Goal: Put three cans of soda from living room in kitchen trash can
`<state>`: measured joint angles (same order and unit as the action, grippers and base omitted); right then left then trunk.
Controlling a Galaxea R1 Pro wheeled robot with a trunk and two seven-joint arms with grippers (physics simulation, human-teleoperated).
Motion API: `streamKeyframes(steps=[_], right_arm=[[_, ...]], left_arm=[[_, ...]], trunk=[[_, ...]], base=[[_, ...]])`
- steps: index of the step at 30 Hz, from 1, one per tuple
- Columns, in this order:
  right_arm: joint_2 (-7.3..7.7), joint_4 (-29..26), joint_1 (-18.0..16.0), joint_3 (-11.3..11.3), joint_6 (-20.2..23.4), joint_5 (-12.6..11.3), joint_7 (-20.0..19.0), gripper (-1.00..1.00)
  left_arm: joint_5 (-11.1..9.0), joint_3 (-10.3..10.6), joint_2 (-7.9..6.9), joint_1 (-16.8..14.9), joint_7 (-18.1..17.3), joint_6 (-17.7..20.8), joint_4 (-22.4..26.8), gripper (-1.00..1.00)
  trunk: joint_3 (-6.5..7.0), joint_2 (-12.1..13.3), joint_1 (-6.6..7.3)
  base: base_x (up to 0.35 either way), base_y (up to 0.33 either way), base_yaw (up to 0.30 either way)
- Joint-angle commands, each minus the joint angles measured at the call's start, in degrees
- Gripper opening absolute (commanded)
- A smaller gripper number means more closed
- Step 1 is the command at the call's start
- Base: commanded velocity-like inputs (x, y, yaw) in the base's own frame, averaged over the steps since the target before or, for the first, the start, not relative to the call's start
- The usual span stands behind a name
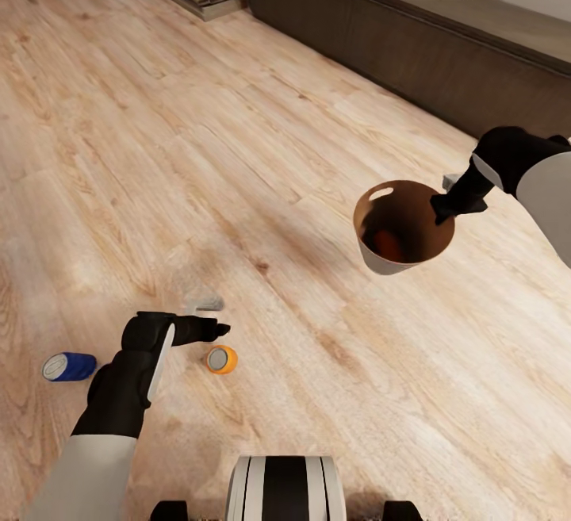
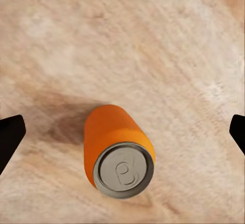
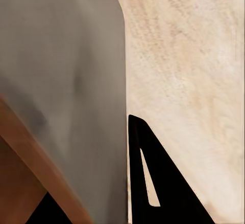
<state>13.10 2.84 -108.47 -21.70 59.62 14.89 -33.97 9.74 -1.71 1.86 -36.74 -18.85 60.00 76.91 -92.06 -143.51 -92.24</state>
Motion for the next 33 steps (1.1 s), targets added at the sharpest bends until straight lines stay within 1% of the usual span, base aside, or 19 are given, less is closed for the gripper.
streamKeyframes(steps=[1, 5, 12, 23, 28, 33], right_arm=[[0.04, -0.03, -0.06, 1.33, 0.38, -1.53, -0.33, -1.0], [0.17, -0.03, -0.25, 1.3, 0.38, -1.49, -0.37, -1.0], [0.25, -0.03, -0.5, 1.17, 0.38, -1.45, -0.39, -1.0], [0.26, 0.03, -0.52, 1.11, 0.38, -1.45, -0.4, -1.0], [0.32, 0.05, -0.52, 1.01, 0.38, -1.44, -0.4, -1.0], [0.28, 0.01, -0.52, -0.1, 0.38, -1.45, -0.45, -1.0]], left_arm=[[-0.02, 0.08, 0.03, 0.0, 0.43, 0.0, -0.07, 1.0], [-0.05, 0.17, 0.11, 0.0, 1.05, 0.0, -0.14, 1.0], [-0.12, 0.52, 0.15, 0.0, 1.33, 0.0, -0.17, 1.0], [0.0, 0.99, 0.24, 0.0, 2.26, 0.0, -0.41, 1.0], [-0.06, 1.03, 0.26, 0.0, 2.39, 0.0, -0.41, 1.0], [-0.06, 1.6, 0.32, -0.01, 2.74, 0.0, -0.44, 1.0]], trunk=[[-0.28, -0.02, 0.0], [-1.48, -0.08, -0.1], [-2.04, -0.08, -0.1], [-5.3, -0.22, -0.39], [-5.72, -0.22, -0.39], [-5.85, -0.22, -0.39]], base=[[0.0, 0.0, 0.0], [0.0, 0.0, 0.0], [0.0, 0.0, 0.0], [0.0, 0.0, 0.0], [0.0, 0.0, 0.0], [-0.146, -0.039, 0.0]])
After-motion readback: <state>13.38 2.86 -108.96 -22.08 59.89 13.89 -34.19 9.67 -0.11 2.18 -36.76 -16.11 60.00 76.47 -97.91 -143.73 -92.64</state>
